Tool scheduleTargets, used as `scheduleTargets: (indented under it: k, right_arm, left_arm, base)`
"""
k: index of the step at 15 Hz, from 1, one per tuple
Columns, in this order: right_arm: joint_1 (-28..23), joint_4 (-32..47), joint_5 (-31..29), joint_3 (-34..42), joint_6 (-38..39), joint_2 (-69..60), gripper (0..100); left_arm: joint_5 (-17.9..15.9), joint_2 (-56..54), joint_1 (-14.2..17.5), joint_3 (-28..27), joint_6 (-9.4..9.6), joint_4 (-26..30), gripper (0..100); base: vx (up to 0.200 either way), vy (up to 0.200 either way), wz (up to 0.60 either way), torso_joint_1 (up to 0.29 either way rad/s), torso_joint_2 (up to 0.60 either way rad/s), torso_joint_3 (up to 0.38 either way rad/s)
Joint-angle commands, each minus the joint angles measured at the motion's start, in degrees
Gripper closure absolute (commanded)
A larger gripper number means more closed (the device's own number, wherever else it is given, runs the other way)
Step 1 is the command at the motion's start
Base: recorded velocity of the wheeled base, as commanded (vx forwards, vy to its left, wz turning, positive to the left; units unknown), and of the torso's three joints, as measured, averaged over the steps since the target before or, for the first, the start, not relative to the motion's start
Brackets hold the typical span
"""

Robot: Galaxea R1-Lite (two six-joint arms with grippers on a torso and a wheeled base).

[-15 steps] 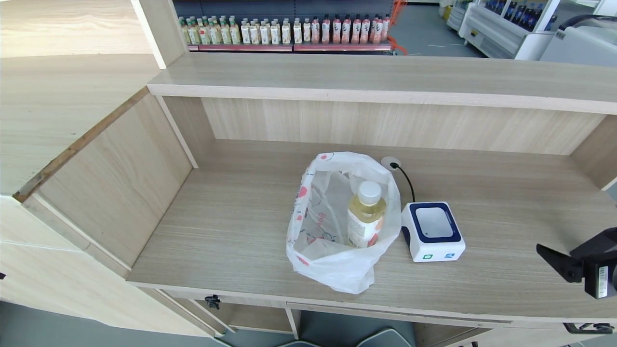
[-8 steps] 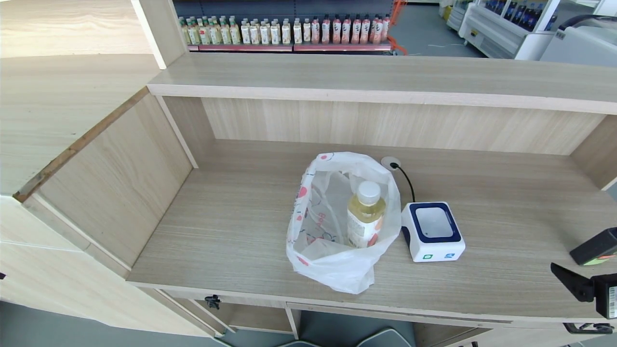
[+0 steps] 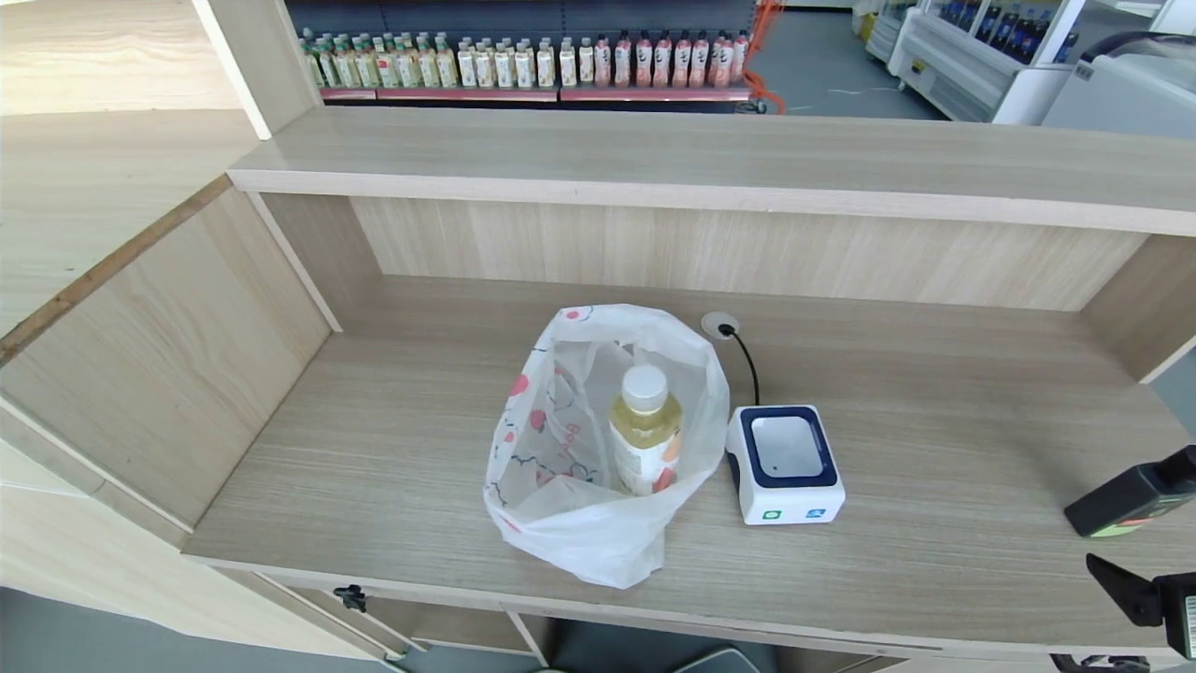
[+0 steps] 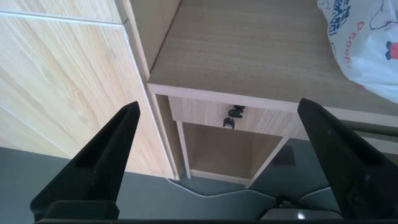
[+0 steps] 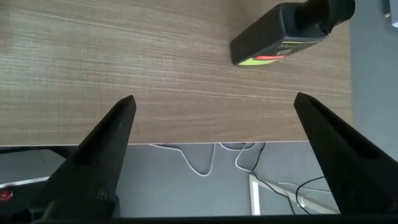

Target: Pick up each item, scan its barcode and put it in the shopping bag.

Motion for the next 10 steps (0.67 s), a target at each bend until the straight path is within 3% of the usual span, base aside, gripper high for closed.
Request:
scheduleTargets:
  k: [1, 4, 10]
  right_arm:
    - [-0.3, 0.0, 0.0, 0.7, -0.2, 0.2, 0]
    - [-0.3, 0.0, -0.1, 2.7, -1.6, -0.8, 0]
    - [-0.4, 0.0, -0.1, 3.4, -3.5, -0.6, 0]
  left_arm:
    - [0.0, 0.0, 0.0, 0.0, -0.04, 0.0, 0]
    - [0.2, 0.0, 0.0, 0.0, -1.10, -0.1, 0]
    - [0.1, 0.0, 0.0, 0.0, -0.48, -0.1, 0]
  base:
    - [0.000, -0.200, 0.00, -0.002, 0.01, 0.007]
    - [-0.200, -0.200, 0.00, 0.007, 0.00, 0.002]
    - [-0.200, -0.200, 0.00, -0.002, 0.00, 0.005]
